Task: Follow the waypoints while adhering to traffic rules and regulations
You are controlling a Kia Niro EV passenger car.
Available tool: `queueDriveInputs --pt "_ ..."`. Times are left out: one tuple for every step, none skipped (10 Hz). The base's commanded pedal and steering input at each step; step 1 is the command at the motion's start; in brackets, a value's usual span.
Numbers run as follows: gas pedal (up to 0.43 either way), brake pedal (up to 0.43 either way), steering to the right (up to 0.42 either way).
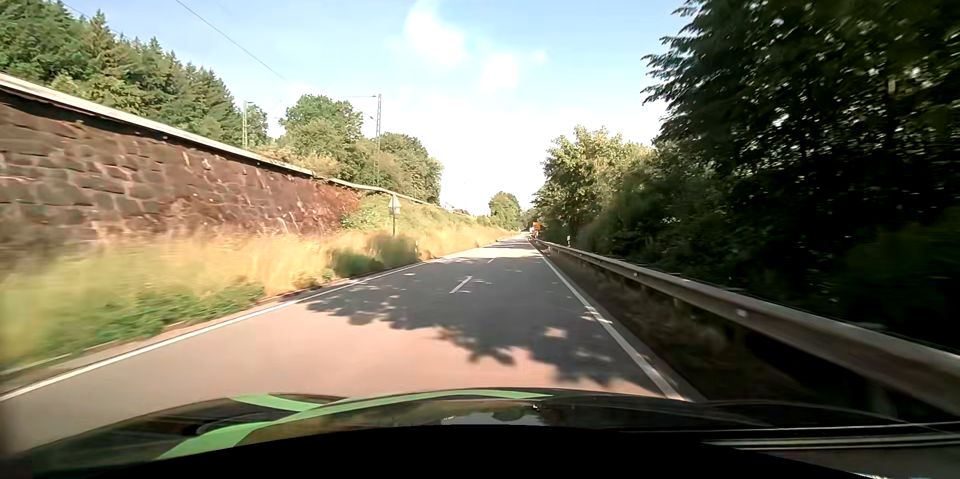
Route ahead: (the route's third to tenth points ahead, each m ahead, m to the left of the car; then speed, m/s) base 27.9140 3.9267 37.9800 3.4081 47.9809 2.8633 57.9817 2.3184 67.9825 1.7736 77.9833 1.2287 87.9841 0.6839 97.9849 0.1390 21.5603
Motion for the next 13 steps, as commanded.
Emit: queueDriveInputs --pt "0.28 0.0 0.011" --pt "0.28 0.0 0.011" --pt "0.248 0.0 0.011" --pt "0.197 0.0 0.009" --pt "0.189 0.0 0.007" --pt "0.189 0.0 0.006" --pt "0.189 0.0 0.004" --pt "0.197 0.0 0.004" --pt "0.209 0.0 0.003" --pt "0.228 0.0 0.003" --pt "0.228 0.0 0.001" --pt "0.24 0.0 -0.002" --pt "0.248 0.0 -0.003"
